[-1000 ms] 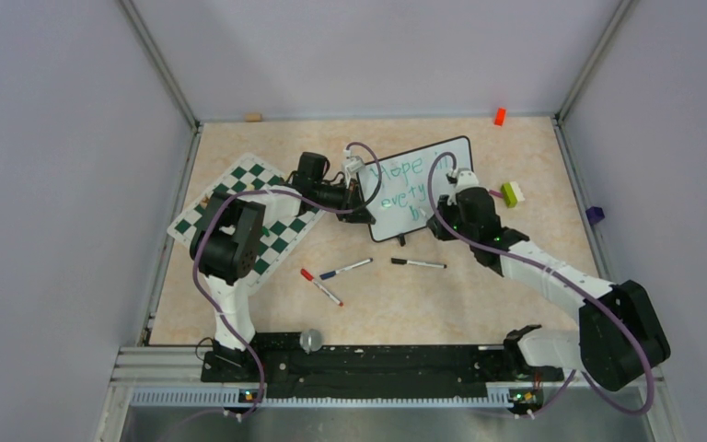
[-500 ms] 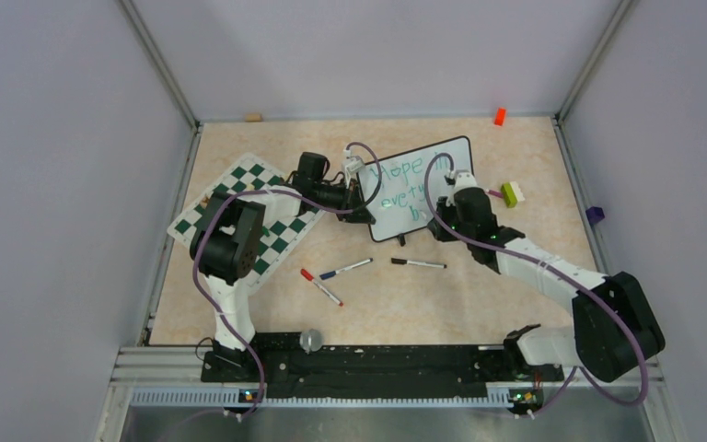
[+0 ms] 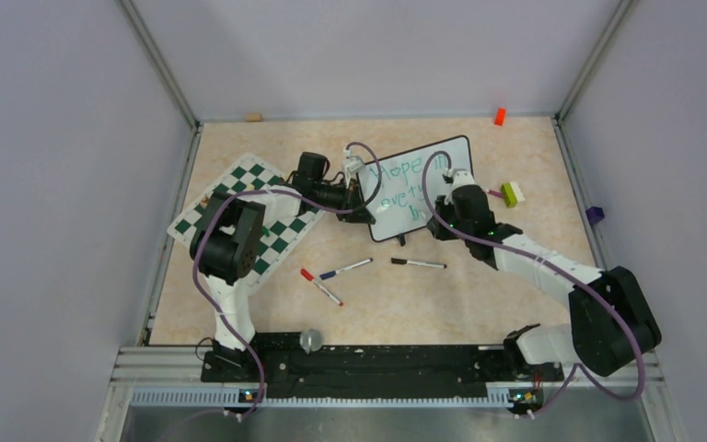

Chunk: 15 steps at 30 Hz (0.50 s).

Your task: Write a sentence on the whiteboard

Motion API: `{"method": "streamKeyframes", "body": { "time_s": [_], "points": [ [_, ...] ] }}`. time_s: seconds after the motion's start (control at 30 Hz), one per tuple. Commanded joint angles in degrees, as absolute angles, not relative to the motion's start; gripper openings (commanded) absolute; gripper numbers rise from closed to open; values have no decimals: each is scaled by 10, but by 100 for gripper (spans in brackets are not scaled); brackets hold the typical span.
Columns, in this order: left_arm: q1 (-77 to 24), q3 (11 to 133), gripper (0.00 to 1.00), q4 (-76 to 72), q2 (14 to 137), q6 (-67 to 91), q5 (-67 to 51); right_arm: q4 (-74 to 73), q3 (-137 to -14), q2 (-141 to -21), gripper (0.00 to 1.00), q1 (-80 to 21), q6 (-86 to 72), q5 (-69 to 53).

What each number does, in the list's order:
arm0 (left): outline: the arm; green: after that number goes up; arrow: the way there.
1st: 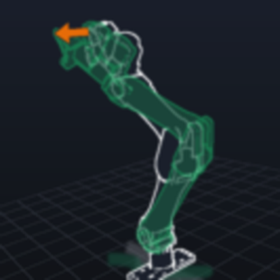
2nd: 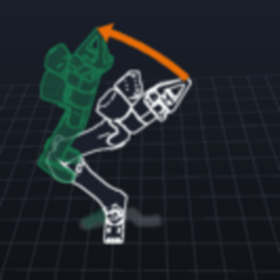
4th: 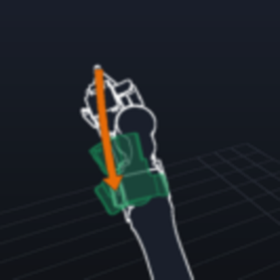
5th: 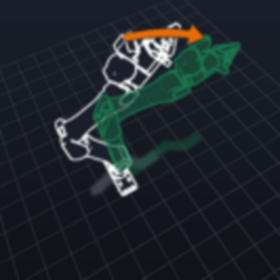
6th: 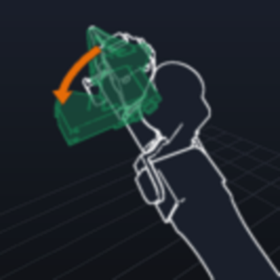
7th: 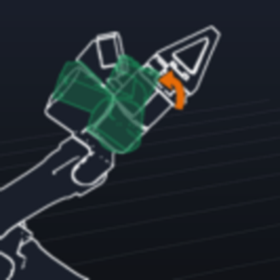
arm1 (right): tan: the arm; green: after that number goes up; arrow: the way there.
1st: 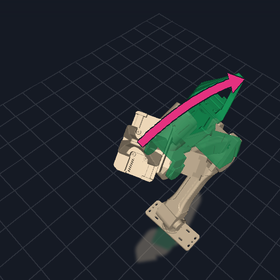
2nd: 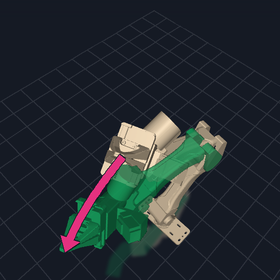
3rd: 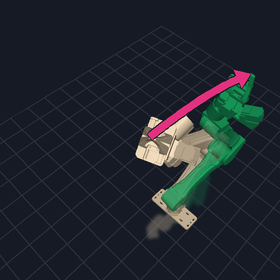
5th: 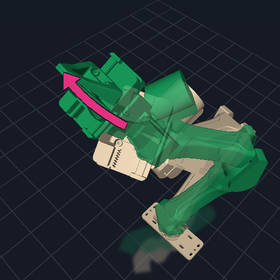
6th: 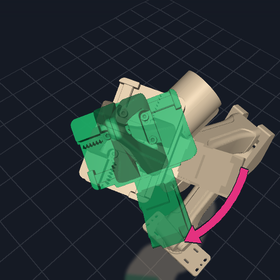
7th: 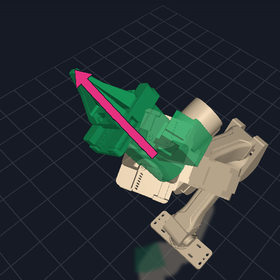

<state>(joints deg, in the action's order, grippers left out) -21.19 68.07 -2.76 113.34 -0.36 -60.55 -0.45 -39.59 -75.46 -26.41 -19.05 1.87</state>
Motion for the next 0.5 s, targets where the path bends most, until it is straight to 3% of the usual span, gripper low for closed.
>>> {"method": "streamKeyframes", "body": {
  "time_s": [0.0, 0.47],
  "points": [
    [-225, 682, 0, -3, 1129, -35, -602, 5, -427, -763, 0, -254, -186, 42],
    [-225, 680, 0, -3, 1129, -34, -601, 1, -438, -766, 0, -252, -184, 43]
  ]
}}
